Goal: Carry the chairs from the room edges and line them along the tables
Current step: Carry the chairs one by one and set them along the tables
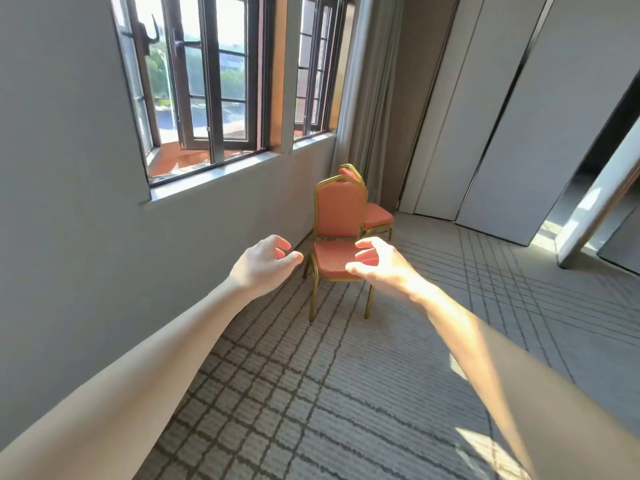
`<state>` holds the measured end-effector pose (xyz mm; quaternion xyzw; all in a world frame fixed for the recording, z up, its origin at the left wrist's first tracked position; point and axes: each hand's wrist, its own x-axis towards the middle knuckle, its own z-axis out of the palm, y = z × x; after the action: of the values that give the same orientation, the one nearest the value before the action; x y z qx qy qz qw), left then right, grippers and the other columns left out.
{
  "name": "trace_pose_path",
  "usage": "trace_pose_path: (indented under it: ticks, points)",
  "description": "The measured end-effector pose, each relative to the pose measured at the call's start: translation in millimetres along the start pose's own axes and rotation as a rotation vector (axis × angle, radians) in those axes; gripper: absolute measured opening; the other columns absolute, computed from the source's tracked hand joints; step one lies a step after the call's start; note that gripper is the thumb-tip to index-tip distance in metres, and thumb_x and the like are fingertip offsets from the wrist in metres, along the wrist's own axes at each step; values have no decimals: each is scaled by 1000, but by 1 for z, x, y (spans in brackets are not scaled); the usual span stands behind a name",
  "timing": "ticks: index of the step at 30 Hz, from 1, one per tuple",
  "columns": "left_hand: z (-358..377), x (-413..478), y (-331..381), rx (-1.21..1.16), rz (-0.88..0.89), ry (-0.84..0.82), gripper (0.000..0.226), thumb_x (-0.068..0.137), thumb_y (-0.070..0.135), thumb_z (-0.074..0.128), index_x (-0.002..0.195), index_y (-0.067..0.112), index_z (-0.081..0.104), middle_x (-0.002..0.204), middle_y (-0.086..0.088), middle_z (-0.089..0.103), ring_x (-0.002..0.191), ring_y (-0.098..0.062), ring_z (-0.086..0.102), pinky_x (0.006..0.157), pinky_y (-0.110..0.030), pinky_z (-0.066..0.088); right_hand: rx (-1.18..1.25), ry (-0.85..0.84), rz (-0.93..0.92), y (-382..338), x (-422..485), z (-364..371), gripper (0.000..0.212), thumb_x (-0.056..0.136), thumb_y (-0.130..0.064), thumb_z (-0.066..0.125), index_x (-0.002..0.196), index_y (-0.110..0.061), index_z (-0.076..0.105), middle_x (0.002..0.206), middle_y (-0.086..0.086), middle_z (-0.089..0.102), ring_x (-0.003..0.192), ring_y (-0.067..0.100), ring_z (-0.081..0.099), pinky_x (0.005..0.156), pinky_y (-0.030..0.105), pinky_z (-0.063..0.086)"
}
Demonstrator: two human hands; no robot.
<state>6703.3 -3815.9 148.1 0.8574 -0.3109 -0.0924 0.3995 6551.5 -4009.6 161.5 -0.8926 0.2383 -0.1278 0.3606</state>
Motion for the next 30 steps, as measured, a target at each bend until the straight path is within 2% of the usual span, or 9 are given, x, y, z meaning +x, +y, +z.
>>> trace_pose_path:
  ticks: [3,7,12,15,18,22,27,30]
  points:
    - [7,81,-26,-25,17,-15,39,90,50,57,120,26,59,111,7,64,105,-15,59,91,-33,48,1,9,23,8,77,14,59,86,-46,69,137,-30,44,125,-7,57,111,10,58,90,32,50]
    - [12,195,-57,-61,3,-47,37,89,51,59,118,28,60,108,9,65,106,-15,60,90,-32,47,-21,-20,96,18,180,30,62,86,-47,69,139,-31,42,126,-9,56,110,8,56,78,25,44]
    - [5,321,-72,-27,22,-99,43,92,47,56,126,21,58,110,7,64,103,-16,57,84,-29,44,-36,18,144,20,295,32,60,85,-47,69,138,-30,45,126,-9,57,110,9,56,82,26,45]
    - [10,383,-79,-36,17,-132,39,91,46,56,123,24,58,115,7,63,103,-14,57,84,-30,44,-42,10,176,31,350,37,59,86,-47,67,138,-32,44,125,-10,55,113,9,55,87,29,46]
    - [21,443,-87,-32,26,-184,39,91,47,55,123,26,58,110,11,61,100,-11,55,81,-27,41,-5,37,214,48,408,42,60,84,-47,68,137,-31,45,125,-9,56,116,9,55,93,31,49]
    - [38,536,-102,-18,33,-207,40,92,47,54,125,26,56,112,10,61,98,-8,56,81,-27,42,25,62,230,76,502,51,58,85,-43,69,137,-29,46,123,-8,57,114,8,55,88,27,50]
    - [62,647,-125,-8,-25,-217,36,91,49,57,122,30,58,113,10,62,104,-12,59,88,-31,50,52,32,233,121,622,59,60,86,-42,70,138,-26,44,127,-4,57,113,11,56,93,29,48]
    - [68,718,-134,47,-65,-209,37,90,48,57,122,30,58,116,9,63,106,-13,58,90,-30,49,80,-11,264,140,702,57,61,85,-43,69,139,-28,44,127,-4,56,112,11,57,95,32,49]
